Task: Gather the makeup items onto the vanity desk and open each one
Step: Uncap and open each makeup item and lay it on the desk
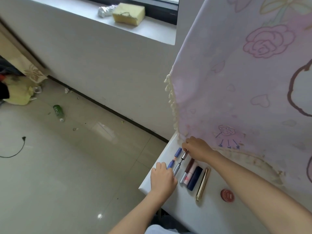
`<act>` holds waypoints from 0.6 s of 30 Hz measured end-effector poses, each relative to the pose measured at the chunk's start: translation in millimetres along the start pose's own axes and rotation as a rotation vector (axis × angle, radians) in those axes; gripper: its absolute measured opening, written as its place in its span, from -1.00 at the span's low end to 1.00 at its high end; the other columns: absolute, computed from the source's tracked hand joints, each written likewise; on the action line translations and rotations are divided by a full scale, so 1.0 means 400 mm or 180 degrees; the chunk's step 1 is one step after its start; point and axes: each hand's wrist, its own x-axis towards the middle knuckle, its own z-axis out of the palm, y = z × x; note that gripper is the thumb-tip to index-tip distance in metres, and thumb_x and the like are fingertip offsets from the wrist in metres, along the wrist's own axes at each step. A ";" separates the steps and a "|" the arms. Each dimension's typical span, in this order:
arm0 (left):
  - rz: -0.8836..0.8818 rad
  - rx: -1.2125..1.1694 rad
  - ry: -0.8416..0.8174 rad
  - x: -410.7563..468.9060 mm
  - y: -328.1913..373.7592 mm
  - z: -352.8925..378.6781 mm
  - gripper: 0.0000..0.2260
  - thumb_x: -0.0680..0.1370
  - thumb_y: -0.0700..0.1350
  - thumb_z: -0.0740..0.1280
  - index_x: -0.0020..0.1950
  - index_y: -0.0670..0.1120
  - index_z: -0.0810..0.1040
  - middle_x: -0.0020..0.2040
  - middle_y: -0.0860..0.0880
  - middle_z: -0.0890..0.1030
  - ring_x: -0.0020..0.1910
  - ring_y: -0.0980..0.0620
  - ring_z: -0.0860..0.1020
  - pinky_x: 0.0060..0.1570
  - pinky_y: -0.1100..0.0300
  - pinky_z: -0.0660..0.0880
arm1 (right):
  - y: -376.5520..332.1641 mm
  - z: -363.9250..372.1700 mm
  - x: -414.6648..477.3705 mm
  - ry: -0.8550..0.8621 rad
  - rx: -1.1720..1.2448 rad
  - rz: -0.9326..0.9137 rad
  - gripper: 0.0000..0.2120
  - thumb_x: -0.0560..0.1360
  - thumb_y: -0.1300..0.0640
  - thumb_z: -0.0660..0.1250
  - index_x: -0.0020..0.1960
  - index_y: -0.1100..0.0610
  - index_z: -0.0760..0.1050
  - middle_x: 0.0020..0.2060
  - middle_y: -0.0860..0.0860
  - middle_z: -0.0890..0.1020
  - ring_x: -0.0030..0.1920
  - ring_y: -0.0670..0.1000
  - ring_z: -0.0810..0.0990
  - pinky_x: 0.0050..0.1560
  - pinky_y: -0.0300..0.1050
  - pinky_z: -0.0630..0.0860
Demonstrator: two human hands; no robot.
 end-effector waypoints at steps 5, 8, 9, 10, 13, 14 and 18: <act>-0.0040 -0.0037 0.0077 0.015 0.004 0.015 -0.50 -0.08 -0.13 0.45 -0.50 -0.06 0.08 -0.47 0.01 0.14 -0.45 0.01 0.16 -0.46 0.19 0.05 | 0.002 0.000 0.019 -0.0054 0.0008 -0.0113 -0.70 0.48 0.38 0.11 0.16 0.19 0.42 0.14 0.14 0.50 0.19 0.14 0.40 0.00 -0.06 0.35; -0.0083 0.0053 0.0248 0.017 0.009 0.021 -0.50 -0.08 -0.14 0.44 -0.50 -0.06 0.08 -0.45 0.01 0.13 -0.42 0.00 0.14 -0.46 0.18 0.05 | 0.002 0.008 0.026 -0.0040 -0.0019 -0.0154 -0.70 0.49 0.37 0.11 0.17 0.19 0.42 0.14 0.14 0.50 0.19 0.15 0.39 0.02 -0.04 0.37; -0.0090 0.0081 0.0273 0.017 0.010 0.022 -0.50 -0.08 -0.15 0.43 -0.50 -0.06 0.08 -0.43 0.01 0.11 -0.41 0.00 0.13 -0.45 0.19 0.05 | 0.000 0.009 0.028 -0.0041 -0.0025 -0.0166 -0.70 0.50 0.37 0.11 0.17 0.19 0.42 0.15 0.14 0.50 0.19 0.15 0.39 0.03 -0.04 0.37; -0.0100 0.0092 0.0284 0.017 0.011 0.023 -0.50 -0.08 -0.15 0.43 -0.50 -0.06 0.08 -0.43 0.01 0.11 -0.40 0.00 0.12 -0.45 0.19 0.05 | -0.002 0.010 0.029 -0.0044 -0.0024 -0.0178 -0.71 0.50 0.36 0.11 0.18 0.19 0.42 0.15 0.14 0.49 0.20 0.15 0.39 0.04 -0.03 0.37; -0.0135 0.0120 0.0240 0.015 0.013 0.025 -0.55 -0.10 -0.17 0.44 -0.58 -0.06 0.13 -0.48 0.00 0.15 -0.41 -0.01 0.13 -0.45 0.19 0.05 | -0.008 0.016 0.028 -0.0059 -0.0002 -0.0170 -0.72 0.51 0.33 0.11 0.19 0.18 0.41 0.16 0.15 0.48 0.20 0.15 0.39 0.05 -0.02 0.38; -0.0156 0.0158 0.0214 0.013 0.014 0.029 -0.59 -0.11 -0.17 0.45 -0.61 -0.06 0.18 -0.50 0.00 0.17 -0.42 -0.02 0.14 -0.44 0.19 0.05 | -0.009 0.018 0.027 -0.0057 0.0003 -0.0158 -0.72 0.52 0.32 0.11 0.19 0.18 0.41 0.16 0.15 0.48 0.20 0.15 0.39 0.05 -0.02 0.38; -0.0141 0.0211 0.0245 0.013 0.013 0.037 -0.52 -0.11 -0.15 0.47 -0.56 -0.05 0.12 -0.45 0.01 0.13 -0.42 -0.01 0.14 -0.44 0.18 0.06 | -0.010 0.024 0.021 -0.0038 0.0062 -0.0133 -0.71 0.52 0.31 0.11 0.21 0.18 0.40 0.16 0.15 0.48 0.19 0.15 0.40 0.06 -0.02 0.38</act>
